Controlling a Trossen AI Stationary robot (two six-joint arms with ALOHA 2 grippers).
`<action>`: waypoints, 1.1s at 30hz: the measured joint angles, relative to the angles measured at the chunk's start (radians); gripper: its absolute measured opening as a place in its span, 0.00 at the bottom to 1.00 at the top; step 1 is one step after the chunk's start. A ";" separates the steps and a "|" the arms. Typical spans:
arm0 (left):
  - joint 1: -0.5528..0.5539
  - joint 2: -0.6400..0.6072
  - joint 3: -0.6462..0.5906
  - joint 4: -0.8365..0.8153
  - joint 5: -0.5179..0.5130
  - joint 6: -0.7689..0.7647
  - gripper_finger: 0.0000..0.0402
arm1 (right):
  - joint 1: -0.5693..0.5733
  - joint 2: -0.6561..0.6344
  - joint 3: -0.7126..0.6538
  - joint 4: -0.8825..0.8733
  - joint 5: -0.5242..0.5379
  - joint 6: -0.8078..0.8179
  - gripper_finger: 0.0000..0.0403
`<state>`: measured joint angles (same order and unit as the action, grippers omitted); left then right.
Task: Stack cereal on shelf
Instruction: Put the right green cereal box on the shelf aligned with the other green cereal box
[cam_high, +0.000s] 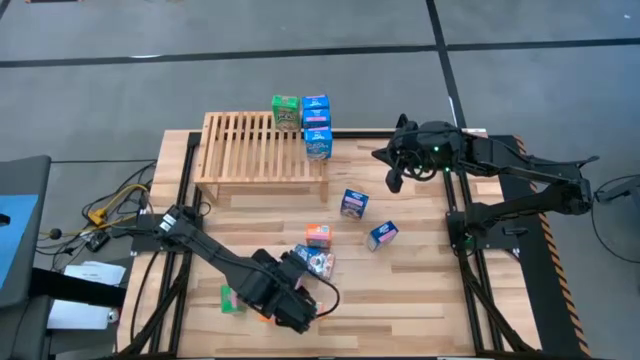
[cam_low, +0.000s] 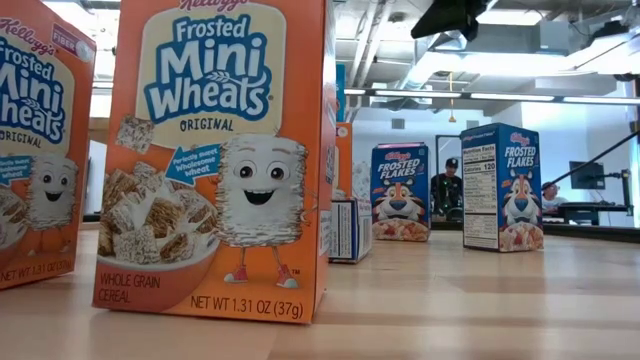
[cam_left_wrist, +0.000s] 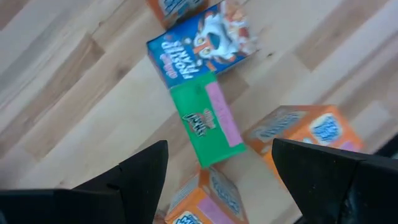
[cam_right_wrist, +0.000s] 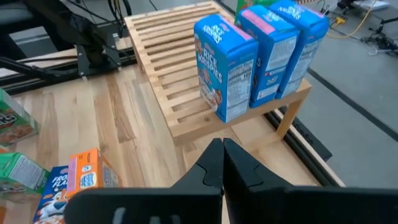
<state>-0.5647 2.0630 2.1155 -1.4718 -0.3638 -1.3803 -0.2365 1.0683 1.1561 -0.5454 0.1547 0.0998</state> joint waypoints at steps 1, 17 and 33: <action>0.000 -0.002 -0.027 0.018 0.002 -0.010 0.69 | 0.000 0.000 0.000 -0.007 0.000 0.004 0.04; 0.011 0.000 -0.224 0.219 0.008 -0.049 0.68 | 0.001 0.000 0.000 -0.033 -0.001 0.031 0.04; 0.068 -0.002 -0.254 0.234 0.068 0.115 0.34 | 0.001 0.000 0.000 -0.030 -0.001 0.029 0.04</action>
<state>-0.4970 2.0613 1.8617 -1.2379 -0.2961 -1.2655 -0.2356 1.0684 1.1561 -0.5758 0.1535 0.1289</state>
